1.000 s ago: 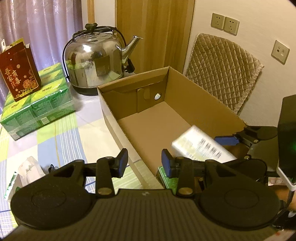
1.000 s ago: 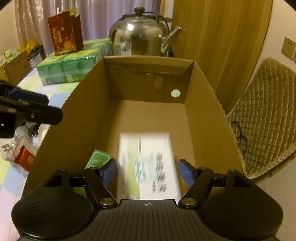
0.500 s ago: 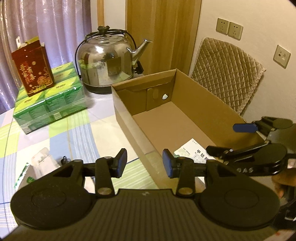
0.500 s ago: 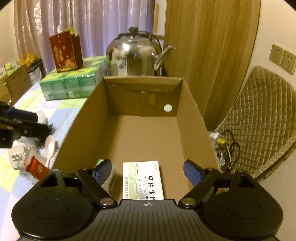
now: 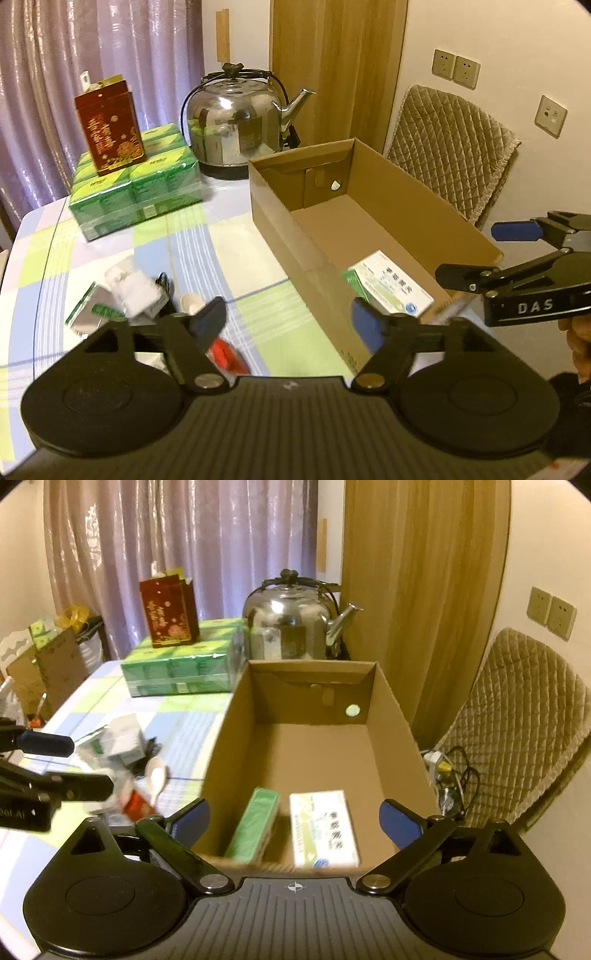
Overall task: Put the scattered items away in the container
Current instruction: 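Withdraw both grippers from the cardboard box back toward the table items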
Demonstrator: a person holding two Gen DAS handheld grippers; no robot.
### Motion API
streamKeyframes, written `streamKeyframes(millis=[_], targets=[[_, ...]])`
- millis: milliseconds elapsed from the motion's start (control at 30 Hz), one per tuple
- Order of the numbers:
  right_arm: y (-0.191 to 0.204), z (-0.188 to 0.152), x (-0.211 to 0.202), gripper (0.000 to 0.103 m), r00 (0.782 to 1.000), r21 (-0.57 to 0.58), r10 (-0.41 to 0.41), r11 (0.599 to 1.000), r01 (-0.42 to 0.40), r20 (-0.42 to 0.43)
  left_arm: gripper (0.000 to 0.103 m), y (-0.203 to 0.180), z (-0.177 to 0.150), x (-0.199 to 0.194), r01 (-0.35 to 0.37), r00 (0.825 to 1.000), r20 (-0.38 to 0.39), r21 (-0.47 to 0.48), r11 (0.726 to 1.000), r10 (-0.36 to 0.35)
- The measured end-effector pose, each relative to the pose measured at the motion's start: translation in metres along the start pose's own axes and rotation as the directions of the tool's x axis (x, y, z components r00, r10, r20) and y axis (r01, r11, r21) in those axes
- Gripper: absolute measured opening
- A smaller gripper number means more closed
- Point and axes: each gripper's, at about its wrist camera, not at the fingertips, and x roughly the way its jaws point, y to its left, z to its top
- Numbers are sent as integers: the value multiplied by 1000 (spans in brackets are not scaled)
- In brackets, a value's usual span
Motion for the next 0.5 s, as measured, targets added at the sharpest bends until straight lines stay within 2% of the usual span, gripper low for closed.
streamKeyframes(millis=[267, 500], targets=[[21, -29, -34, 99, 1000, 15, 20, 1000, -20, -6, 97, 1, -42, -41, -5, 1000, 13, -36, 999, 6], [46, -44, -50, 101, 998, 7, 55, 998, -55, -7, 102, 12, -80, -65, -44, 999, 5, -76, 996, 45]])
